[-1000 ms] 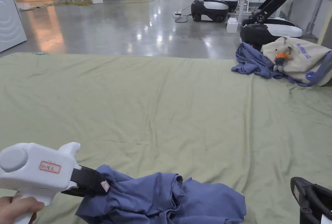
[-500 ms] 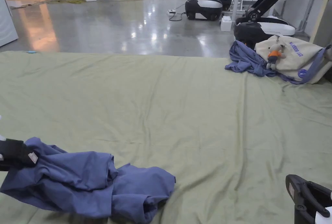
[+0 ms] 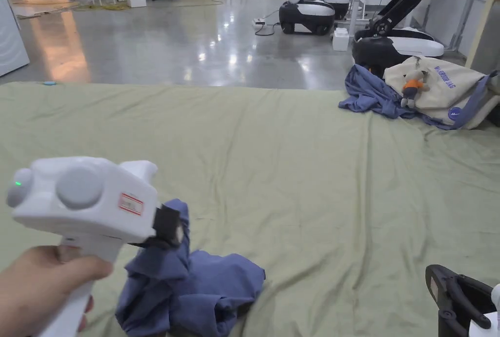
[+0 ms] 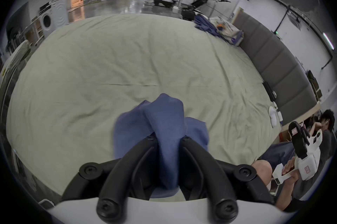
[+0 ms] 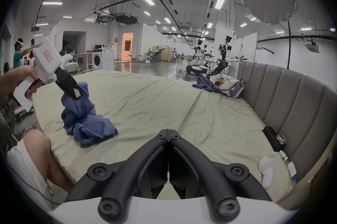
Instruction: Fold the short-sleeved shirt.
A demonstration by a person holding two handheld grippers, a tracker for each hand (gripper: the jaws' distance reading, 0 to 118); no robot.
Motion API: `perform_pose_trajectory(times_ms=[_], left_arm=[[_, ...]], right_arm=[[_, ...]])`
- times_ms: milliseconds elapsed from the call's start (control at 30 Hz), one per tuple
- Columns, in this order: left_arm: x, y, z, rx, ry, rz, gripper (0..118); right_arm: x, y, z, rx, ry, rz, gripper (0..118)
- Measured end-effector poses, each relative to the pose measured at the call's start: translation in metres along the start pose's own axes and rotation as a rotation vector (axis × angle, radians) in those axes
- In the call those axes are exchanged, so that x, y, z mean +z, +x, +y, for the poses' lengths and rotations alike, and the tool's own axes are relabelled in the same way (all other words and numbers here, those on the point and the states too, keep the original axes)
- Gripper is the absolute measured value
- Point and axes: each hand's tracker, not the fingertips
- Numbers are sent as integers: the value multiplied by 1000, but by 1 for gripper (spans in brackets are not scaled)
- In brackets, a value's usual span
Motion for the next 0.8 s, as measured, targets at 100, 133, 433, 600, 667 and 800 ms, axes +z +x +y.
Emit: perform_pose_trajectory(times_ms=[100, 133, 433, 600, 667, 800], left_arm=[[-26, 26, -10, -27, -31, -37, 18], [-34, 31, -12, -24, -29, -33, 18], [-72, 29, -31, 29, -35, -219, 72], [-10, 11, -29, -37, 260, -233, 72], [7, 5, -34, -46, 381, -103, 70], [-25, 2, -36, -13, 256, -138, 5]], right_arm=[[0, 1, -1, 1, 0, -2, 2], [0, 2, -1, -4, -1, 1, 2], [-1, 1, -2, 6, -6, 3, 2], [1, 3, -1, -1, -2, 1, 2], [1, 3, -1, -1, -1, -4, 2], [1, 1, 0, 8, -1, -3, 2]])
